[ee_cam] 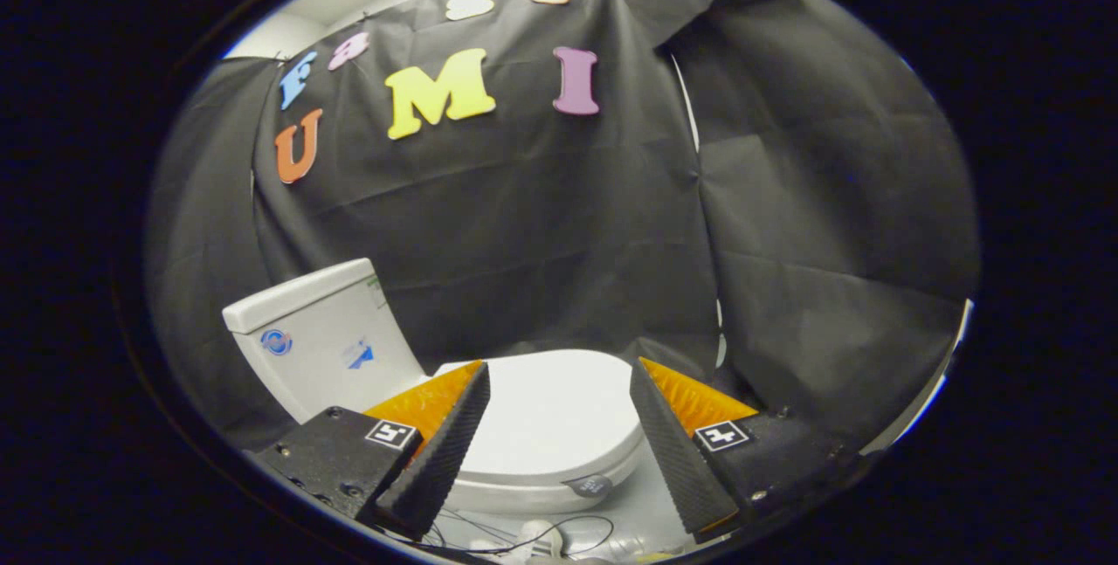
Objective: Open the toilet lid.
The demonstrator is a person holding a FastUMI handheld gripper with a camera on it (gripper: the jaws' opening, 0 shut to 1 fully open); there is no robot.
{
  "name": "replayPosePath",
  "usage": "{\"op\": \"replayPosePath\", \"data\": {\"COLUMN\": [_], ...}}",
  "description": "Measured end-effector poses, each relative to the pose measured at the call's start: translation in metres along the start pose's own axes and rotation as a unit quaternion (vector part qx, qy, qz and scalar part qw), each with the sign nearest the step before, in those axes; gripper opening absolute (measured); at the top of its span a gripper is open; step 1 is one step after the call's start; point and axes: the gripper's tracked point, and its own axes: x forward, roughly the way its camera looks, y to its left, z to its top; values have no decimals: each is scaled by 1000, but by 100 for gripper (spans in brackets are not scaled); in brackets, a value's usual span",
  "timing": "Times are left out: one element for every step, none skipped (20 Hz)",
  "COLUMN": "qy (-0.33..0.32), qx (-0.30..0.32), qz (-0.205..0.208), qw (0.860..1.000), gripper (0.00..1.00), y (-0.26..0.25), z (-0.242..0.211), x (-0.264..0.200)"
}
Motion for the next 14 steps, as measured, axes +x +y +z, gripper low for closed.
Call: {"op": "replayPosePath", "data": {"qy": [9,20,32,48,63,75,86,98,109,120,126,136,147,156], "qx": [5,13,26,39,55,70,82,93,103,113,126,141,158,176], "qz": [-1,-3,-2,-2,-3,1,4,7,9,10,13,14,16,19], "qw": [1000,1000,999,998,997,995,993,991,989,986,984,980,976,972], "gripper": [100,100,100,100,100,100,100,99,99,99,99,99,99,98], "y": [-7,-15,-21,-27,-31,-34,-37,-38,-41,-43,-45,-47,-49,-50], "z": [-9,-20,-30,-42,-55,-65,-75,-85,-95,-103,-110,-117,-124,-132], "x": [4,8,12,15,19,21,24,26,29,31,31,33,34,36]}}
